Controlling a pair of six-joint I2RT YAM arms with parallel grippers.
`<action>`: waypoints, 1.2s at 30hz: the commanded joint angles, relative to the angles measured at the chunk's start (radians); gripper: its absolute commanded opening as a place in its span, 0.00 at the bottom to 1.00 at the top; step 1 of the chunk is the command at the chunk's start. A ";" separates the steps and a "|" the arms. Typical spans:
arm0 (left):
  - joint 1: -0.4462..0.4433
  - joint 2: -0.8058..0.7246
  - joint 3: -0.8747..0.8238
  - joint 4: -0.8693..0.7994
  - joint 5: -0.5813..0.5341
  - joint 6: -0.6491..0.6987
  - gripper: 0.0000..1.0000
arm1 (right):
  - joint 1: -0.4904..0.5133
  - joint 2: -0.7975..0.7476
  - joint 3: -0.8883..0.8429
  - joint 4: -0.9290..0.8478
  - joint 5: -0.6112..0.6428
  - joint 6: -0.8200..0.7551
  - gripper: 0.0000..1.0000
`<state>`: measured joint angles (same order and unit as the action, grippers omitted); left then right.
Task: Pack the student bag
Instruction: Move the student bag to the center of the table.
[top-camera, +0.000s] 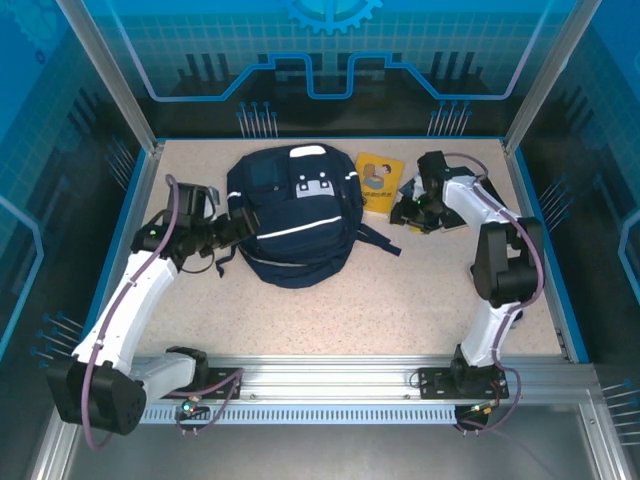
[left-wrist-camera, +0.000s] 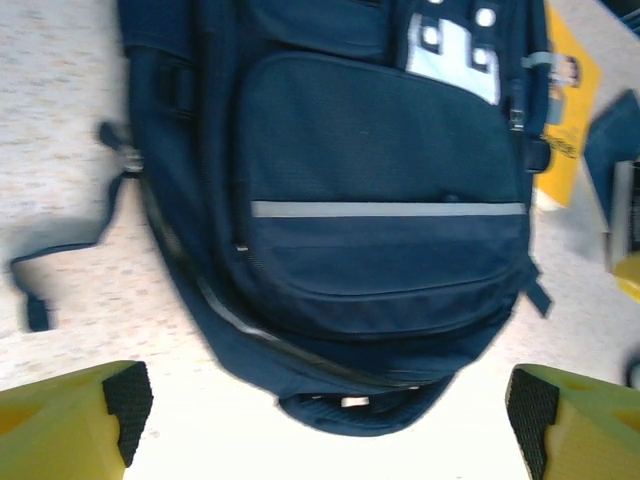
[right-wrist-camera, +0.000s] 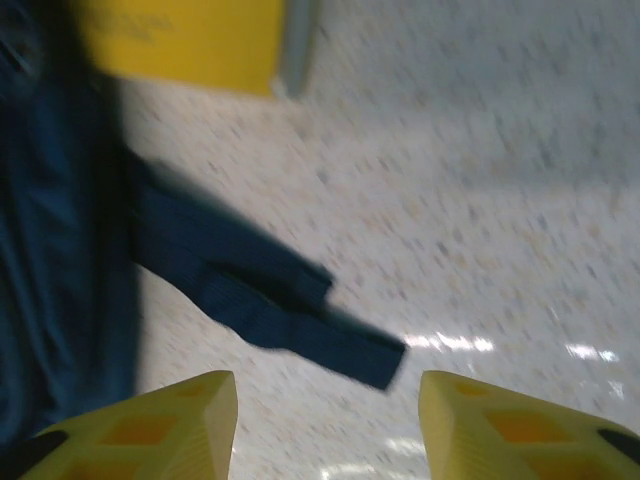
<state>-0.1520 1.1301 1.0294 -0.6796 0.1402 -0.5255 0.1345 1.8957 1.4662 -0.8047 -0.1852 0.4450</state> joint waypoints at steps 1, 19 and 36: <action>-0.092 0.097 0.001 0.140 0.055 -0.081 0.88 | -0.010 0.103 0.113 0.047 -0.051 0.083 0.53; -0.095 0.770 0.206 0.153 -0.170 -0.167 0.58 | 0.017 0.425 0.452 -0.061 -0.037 0.093 0.50; 0.141 0.671 0.125 0.131 -0.112 -0.122 0.61 | 0.033 0.490 0.471 -0.235 0.082 0.031 0.18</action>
<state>-0.0280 1.8099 1.1820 -0.4232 0.0689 -0.6765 0.1513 2.3543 1.9659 -0.9146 -0.1646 0.4965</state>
